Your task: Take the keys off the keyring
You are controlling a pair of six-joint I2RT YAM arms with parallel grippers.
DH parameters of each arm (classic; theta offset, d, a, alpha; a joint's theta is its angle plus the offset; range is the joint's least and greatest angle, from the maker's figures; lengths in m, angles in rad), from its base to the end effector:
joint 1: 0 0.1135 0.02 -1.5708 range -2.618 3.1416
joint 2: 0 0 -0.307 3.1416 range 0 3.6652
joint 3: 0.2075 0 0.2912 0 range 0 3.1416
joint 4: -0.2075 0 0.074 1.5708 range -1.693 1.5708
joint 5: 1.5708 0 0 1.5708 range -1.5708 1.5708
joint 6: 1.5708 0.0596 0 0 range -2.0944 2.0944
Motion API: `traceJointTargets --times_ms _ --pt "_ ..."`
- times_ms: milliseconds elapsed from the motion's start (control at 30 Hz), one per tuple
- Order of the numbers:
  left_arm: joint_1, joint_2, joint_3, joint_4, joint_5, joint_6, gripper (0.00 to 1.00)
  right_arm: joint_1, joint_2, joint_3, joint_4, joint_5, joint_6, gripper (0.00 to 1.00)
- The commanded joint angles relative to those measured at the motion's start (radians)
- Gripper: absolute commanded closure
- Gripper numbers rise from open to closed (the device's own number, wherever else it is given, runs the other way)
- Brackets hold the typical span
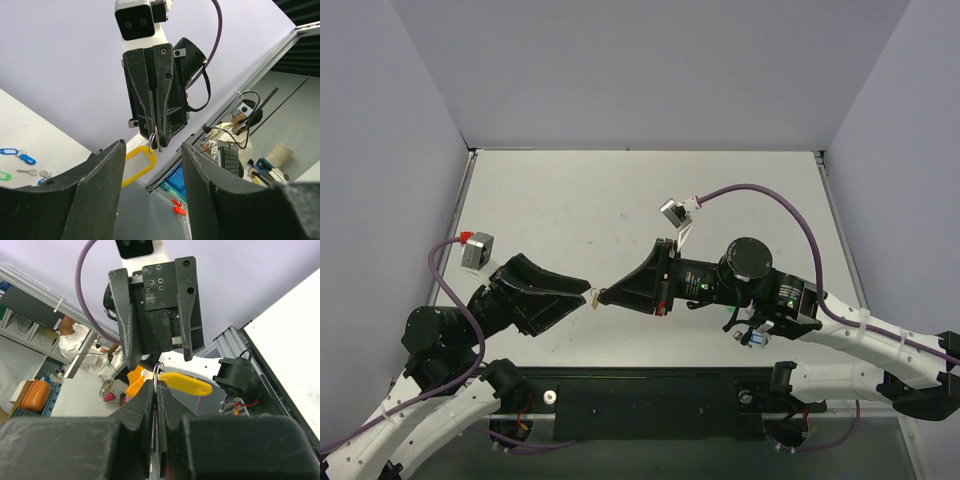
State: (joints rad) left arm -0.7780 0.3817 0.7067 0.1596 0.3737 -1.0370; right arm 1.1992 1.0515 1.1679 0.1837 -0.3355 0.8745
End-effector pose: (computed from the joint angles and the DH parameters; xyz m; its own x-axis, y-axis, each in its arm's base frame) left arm 0.0564 -0.0861 0.4360 -0.5918 -0.5421 -0.5966 0.7352 -0.0594 -0.6752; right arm 0.0791 0.2570 0.5112 -0.6938 0.2149 -0.6874 -0.7199 -0.1794 0.6705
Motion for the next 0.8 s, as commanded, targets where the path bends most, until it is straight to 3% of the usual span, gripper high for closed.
traceJointTargets --times_ms 0,567,767 --pt "-0.003 0.002 -0.009 0.101 0.011 -0.028 0.43 0.002 -0.016 -0.005 0.105 -0.022 0.011 1.00" --pt "-0.003 0.036 -0.018 0.109 0.037 -0.029 0.55 0.003 0.001 -0.001 0.117 -0.036 0.012 1.00" --pt "-0.003 0.042 -0.016 0.118 0.039 -0.031 0.68 0.003 0.007 -0.001 0.115 -0.036 0.012 1.00"
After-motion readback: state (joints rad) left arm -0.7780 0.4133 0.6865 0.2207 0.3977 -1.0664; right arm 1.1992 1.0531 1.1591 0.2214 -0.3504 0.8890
